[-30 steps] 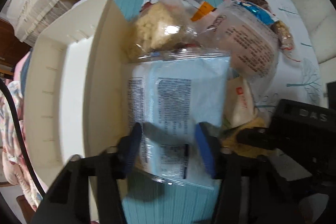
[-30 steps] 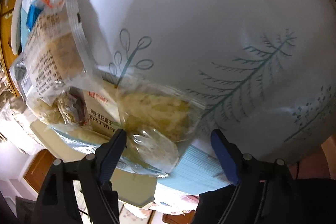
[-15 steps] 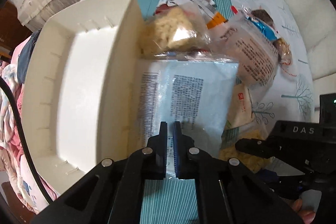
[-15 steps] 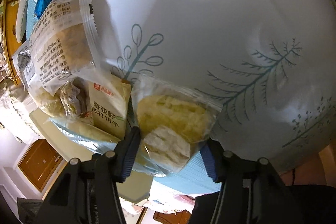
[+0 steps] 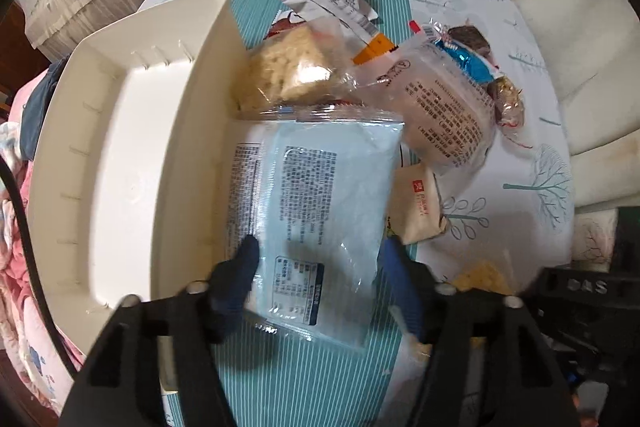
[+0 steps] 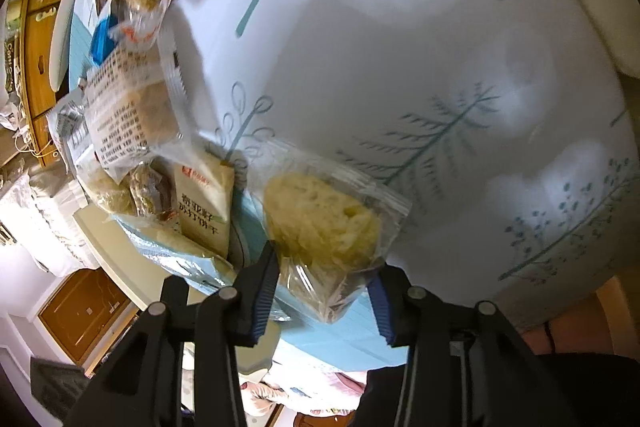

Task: Organize snacks
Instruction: 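Carry both packets into the white tray and open both tools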

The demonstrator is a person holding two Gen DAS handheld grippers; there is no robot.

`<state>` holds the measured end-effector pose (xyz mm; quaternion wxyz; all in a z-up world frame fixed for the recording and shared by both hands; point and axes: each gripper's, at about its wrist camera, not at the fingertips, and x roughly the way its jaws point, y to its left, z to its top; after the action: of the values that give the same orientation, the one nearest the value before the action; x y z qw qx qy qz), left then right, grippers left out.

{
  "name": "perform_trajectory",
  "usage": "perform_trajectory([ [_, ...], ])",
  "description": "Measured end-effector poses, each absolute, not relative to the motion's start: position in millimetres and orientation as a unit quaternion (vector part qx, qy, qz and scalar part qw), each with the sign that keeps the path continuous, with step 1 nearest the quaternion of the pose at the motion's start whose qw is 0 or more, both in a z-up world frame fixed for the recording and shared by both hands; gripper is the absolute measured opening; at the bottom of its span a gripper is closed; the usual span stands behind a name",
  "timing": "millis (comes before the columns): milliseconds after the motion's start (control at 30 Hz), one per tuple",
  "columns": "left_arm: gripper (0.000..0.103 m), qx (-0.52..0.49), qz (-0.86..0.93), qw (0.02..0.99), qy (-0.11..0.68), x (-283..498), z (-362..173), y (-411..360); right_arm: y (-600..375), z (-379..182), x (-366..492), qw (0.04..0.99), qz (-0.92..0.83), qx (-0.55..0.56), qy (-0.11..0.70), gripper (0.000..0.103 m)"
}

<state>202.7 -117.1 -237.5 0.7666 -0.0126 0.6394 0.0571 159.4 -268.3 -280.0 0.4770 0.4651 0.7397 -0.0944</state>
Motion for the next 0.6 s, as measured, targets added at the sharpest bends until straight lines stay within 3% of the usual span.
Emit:
perform_trajectory([
  [100, 0.079, 0.009, 0.074, 0.764, 0.641, 208.7, -246.6, -124.0, -280.2, -276.7, 157.6, 0.483, -0.095, 0.466, 0.736, 0.042],
  [233, 0.082, 0.044, 0.109, 0.758, 0.642, 216.2, -257.3, -128.9, -294.2, -271.4, 154.9, 0.489, -0.093, 0.46, 0.735, 0.042],
  [533, 0.084, 0.066, 0.135, 0.752, 0.642, 230.2, -276.0, -131.2, -314.2, -269.2, 145.7, 0.486, -0.086, 0.446, 0.747, 0.042],
  [600, 0.076, 0.059, 0.131, 0.754, 0.641, 230.4, -276.9, -129.5, -319.4, -275.4, 140.4, 0.487, -0.082, 0.443, 0.748, 0.042],
])
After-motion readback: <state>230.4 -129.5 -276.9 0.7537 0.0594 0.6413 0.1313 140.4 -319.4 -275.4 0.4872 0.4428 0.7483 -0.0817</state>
